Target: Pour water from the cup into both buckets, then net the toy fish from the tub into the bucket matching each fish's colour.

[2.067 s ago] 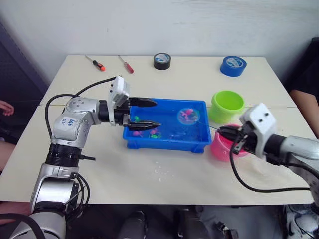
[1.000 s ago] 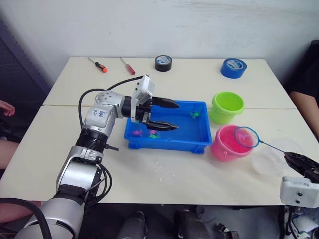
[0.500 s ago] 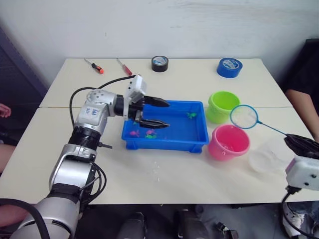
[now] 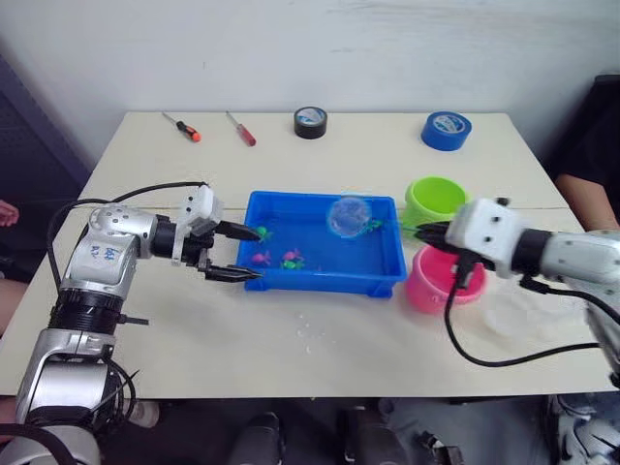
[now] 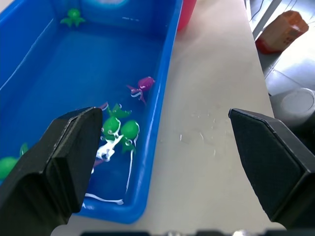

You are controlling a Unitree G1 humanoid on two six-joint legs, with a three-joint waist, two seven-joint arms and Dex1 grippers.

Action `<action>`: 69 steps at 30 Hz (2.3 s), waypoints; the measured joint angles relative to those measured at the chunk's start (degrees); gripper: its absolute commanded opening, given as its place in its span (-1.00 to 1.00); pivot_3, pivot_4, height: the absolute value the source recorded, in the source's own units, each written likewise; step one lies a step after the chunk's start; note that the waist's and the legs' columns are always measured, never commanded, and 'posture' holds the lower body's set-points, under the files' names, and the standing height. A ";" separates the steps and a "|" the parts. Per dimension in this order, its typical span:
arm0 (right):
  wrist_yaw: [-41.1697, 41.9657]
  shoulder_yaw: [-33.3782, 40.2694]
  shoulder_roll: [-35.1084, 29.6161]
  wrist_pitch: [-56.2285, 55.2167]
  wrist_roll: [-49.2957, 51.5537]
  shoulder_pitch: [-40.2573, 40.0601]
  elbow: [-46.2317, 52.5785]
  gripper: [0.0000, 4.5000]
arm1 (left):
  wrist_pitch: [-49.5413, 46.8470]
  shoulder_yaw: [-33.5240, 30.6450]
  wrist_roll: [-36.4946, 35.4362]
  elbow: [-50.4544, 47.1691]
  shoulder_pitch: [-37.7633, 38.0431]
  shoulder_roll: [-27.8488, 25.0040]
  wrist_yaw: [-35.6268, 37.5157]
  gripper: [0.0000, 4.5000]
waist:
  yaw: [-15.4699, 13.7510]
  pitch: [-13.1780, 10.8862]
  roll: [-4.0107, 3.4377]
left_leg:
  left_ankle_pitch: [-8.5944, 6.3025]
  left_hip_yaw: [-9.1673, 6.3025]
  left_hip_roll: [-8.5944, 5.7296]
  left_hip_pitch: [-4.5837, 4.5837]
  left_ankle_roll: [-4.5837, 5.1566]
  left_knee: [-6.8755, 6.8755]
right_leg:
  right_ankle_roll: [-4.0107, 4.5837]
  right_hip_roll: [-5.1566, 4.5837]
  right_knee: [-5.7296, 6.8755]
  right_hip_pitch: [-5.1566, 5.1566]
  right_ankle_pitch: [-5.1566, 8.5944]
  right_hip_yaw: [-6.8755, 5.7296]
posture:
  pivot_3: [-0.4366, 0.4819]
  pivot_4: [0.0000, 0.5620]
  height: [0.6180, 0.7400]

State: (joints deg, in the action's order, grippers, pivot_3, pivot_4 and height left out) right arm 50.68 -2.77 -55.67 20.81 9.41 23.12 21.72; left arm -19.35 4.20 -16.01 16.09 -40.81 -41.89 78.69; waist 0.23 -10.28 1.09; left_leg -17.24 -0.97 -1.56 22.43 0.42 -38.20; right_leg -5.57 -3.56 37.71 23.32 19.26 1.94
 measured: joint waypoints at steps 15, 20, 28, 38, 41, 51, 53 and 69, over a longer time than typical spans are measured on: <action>7.29 -15.19 9.48 -27.77 -15.34 11.08 -26.75 -1.00 | -8.15 -3.25 -2.61 -15.43 7.76 -4.50 -5.88 0.98 | 0.68 0.00 -0.01 | 0.03 0.10 0.03 0.04 -0.05 0.04 | 0.00 0.06 0.14 0.19 0.00 0.02 | -0.05 -0.47 0.94; 10.87 -15.51 12.94 -26.82 -13.91 12.04 -27.83 -1.00 | -7.94 -3.57 -2.61 -15.02 7.69 -5.53 -6.22 0.98 | 1.23 0.00 -0.01 | 0.03 0.08 0.04 0.05 -0.06 0.05 | 0.00 0.06 0.14 0.19 0.00 0.00 | -0.05 -0.47 0.94; 14.28 -11.27 13.31 -15.62 -6.10 11.02 -23.72 -1.00 | -6.25 -3.47 -2.45 -12.38 6.31 -5.04 -6.87 0.98 | 1.23 0.00 -0.01 | 0.02 0.07 0.04 0.05 -0.06 0.05 | 0.00 0.05 0.14 0.19 0.00 -0.01 | -0.05 -0.47 0.94; 13.63 -3.12 11.51 5.80 4.10 7.64 -15.53 -1.00 | -4.97 -2.72 -2.67 -8.11 1.51 -0.35 -6.63 0.98 | 1.13 0.00 -0.01 | 0.01 0.05 0.03 0.08 -0.04 0.06 | 0.00 0.04 0.13 0.19 0.00 -0.01 | -0.05 -0.47 0.94; 10.99 1.60 10.89 12.24 7.49 5.22 -11.87 -1.00 | -5.95 -2.75 -4.09 -7.03 0.15 2.34 -6.53 0.98 | 1.01 0.00 -0.01 | 0.01 0.05 0.03 0.10 -0.04 0.05 | 0.00 0.04 0.13 0.19 0.00 -0.01 | -0.05 -0.47 0.94; 2.98 31.19 4.48 31.35 17.15 -15.51 13.63 -1.00 | -10.52 -1.02 -9.64 -5.46 -6.26 12.20 -4.71 0.98 | -1.08 0.02 0.01 | 0.00 0.00 0.02 0.26 -0.01 -0.05 | -0.06 0.06 0.07 0.17 -0.03 -0.03 | -0.05 -0.47 0.94; 2.58 37.99 4.51 32.93 17.27 -21.77 17.81 -1.00 | -10.46 -0.15 -9.69 -4.27 -7.22 13.91 -3.85 0.98 | -1.35 0.02 0.02 | -0.06 0.06 0.01 0.23 0.11 -0.05 | -0.06 0.08 0.07 0.16 -0.03 0.01 | -0.05 -0.47 0.94; -2.68 47.75 9.14 -3.24 -9.42 -53.18 24.79 -1.00 | -2.62 3.28 -7.96 5.23 -11.20 18.63 0.36 0.98 | -1.32 0.02 0.02 | -0.05 0.24 -0.01 -0.08 0.15 0.00 | -0.07 0.16 0.09 -0.02 -0.03 0.16 | -0.05 -0.47 0.94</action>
State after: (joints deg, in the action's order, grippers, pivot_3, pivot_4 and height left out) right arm 48.01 44.99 -46.53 17.57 -0.01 -30.06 46.51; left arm -21.97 7.47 -23.97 21.32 -52.01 -23.26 79.05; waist -1.09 -10.26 1.11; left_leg -17.29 -0.73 -1.58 22.35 0.56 -38.20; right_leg -5.64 -3.40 37.80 23.30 19.23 2.10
